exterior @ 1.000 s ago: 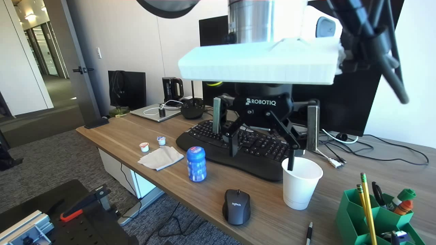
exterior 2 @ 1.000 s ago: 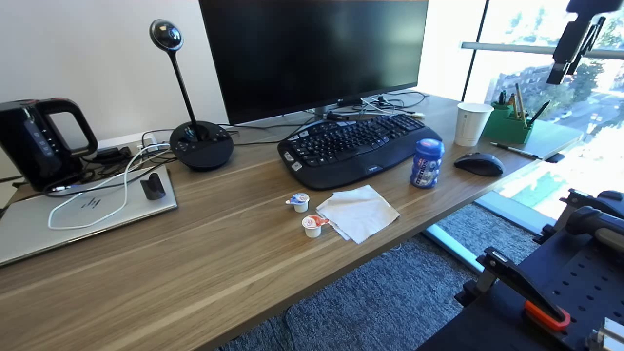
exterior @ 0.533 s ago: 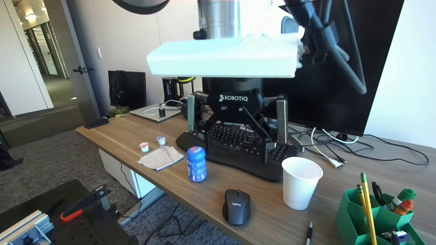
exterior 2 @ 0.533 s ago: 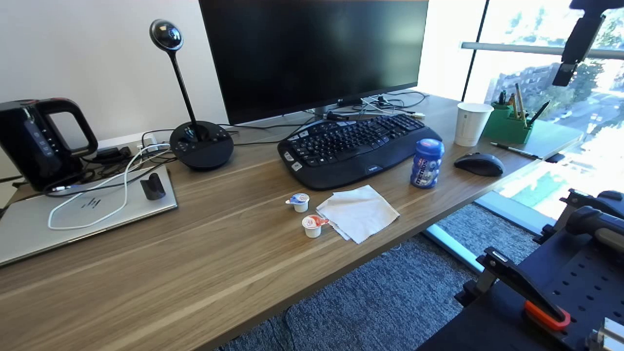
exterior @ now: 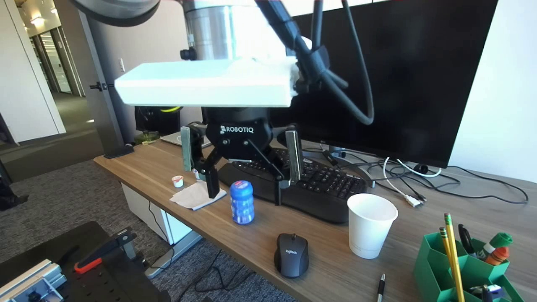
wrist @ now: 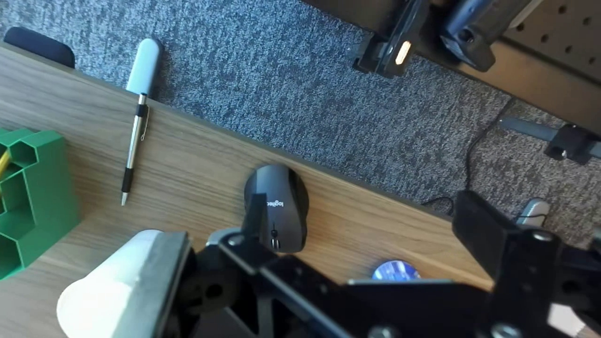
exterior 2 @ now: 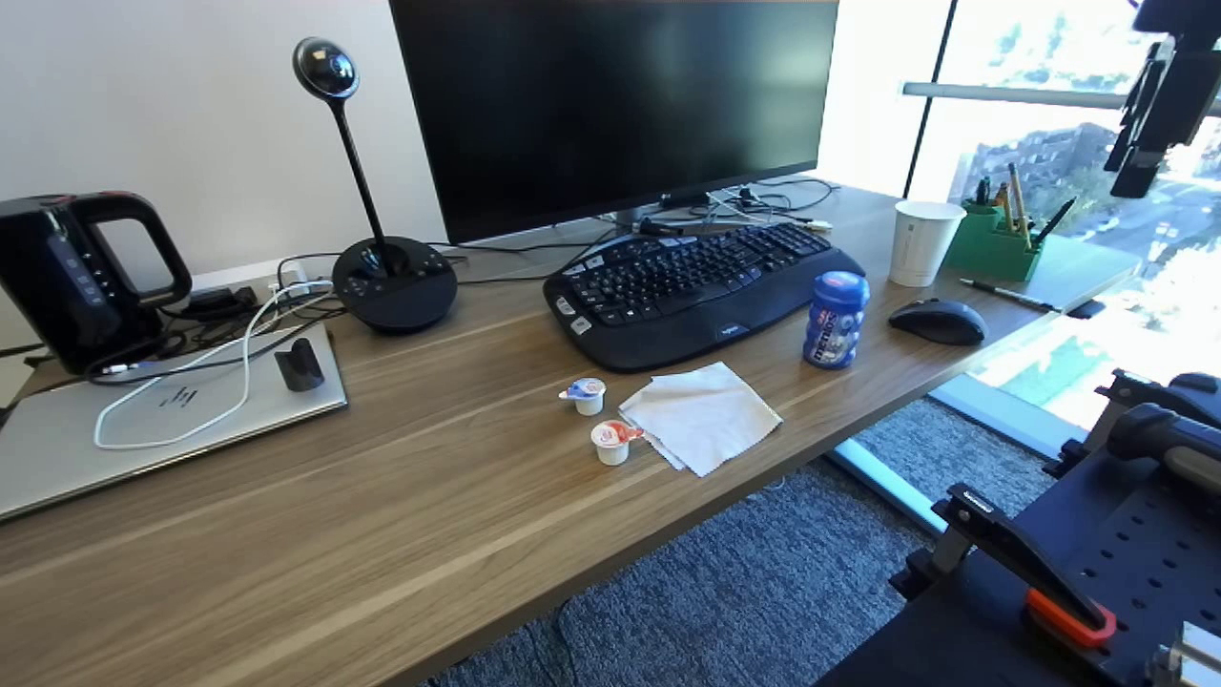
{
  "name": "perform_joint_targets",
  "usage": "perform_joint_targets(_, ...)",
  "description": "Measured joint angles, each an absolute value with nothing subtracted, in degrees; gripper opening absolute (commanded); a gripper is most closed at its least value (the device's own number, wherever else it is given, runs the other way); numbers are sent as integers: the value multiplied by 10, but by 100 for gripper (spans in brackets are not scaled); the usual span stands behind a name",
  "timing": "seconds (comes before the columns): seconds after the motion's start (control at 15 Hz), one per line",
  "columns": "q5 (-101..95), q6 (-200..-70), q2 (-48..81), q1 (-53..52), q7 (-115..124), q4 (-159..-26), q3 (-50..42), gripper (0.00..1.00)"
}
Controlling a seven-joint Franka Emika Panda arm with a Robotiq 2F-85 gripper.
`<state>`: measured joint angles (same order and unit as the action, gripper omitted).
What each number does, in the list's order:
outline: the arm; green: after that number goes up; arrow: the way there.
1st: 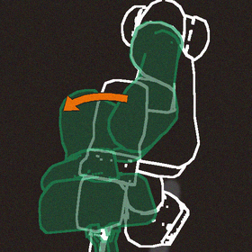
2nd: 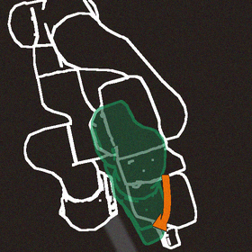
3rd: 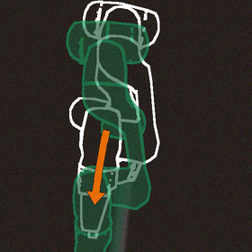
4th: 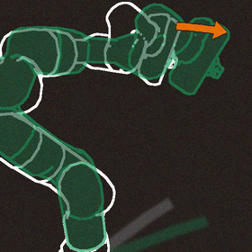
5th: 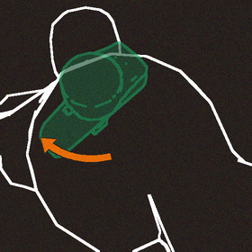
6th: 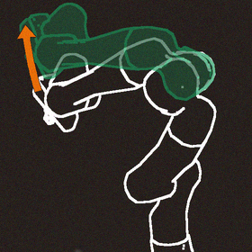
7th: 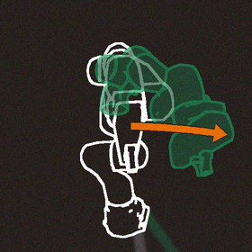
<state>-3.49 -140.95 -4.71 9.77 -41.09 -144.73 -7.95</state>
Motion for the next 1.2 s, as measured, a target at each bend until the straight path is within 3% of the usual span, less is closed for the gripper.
perform_joint_targets(1.2, -168, -1454, -80, 88, -100, -1507, -78, 100)
